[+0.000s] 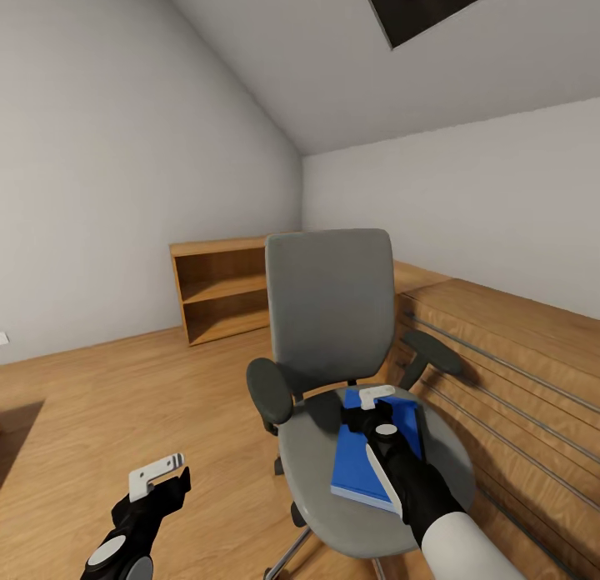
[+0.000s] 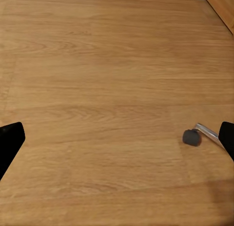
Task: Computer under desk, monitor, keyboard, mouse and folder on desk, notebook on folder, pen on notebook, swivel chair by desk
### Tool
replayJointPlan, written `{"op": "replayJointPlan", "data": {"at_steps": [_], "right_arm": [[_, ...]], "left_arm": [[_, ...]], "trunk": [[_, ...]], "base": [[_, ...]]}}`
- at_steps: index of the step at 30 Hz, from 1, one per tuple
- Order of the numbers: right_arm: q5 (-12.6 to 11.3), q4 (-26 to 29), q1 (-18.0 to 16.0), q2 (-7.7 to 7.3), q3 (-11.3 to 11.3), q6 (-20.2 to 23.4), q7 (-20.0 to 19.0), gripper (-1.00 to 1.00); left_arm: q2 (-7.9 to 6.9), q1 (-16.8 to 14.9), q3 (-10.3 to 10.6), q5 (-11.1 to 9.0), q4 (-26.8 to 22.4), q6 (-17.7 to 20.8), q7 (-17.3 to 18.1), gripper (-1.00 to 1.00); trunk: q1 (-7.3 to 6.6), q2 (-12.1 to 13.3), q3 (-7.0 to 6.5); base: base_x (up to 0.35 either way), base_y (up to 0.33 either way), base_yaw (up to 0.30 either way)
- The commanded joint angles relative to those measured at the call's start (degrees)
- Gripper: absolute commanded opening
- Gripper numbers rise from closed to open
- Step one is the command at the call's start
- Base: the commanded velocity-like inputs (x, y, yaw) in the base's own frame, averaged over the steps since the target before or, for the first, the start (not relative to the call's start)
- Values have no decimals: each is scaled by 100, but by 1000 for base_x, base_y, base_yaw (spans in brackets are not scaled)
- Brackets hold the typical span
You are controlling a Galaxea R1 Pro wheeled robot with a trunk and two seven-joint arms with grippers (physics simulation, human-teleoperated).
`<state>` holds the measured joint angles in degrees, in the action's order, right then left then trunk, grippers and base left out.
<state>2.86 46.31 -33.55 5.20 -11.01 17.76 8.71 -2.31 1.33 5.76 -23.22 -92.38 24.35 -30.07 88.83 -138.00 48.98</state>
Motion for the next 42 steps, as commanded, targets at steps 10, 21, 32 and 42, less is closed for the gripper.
{"op": "replayJointPlan", "data": {"at_steps": [10,21,32,42], "right_arm": [[30,9,-2,-2,-15,43,34,100],[30,10,-2,-2,-18,43,34,100],[34,10,-2,-2,-22,43,34,100],[35,10,-2,-2,-22,43,34,100]], "left_arm": [[-4,-2,21,-51,-2,8,-52,100],[3,-2,23,-51,9,12,-50,100],[13,-2,30,-51,1,8,-44,100],[12,-2,29,-51,0,25,-43,100]], "trunk": [[-1,-2,5],[-1,-2,5],[109,-203,95],[109,-203,95]], "base": [[0,78,0],[0,8,0],[0,0,0],[0,0,0]]}}
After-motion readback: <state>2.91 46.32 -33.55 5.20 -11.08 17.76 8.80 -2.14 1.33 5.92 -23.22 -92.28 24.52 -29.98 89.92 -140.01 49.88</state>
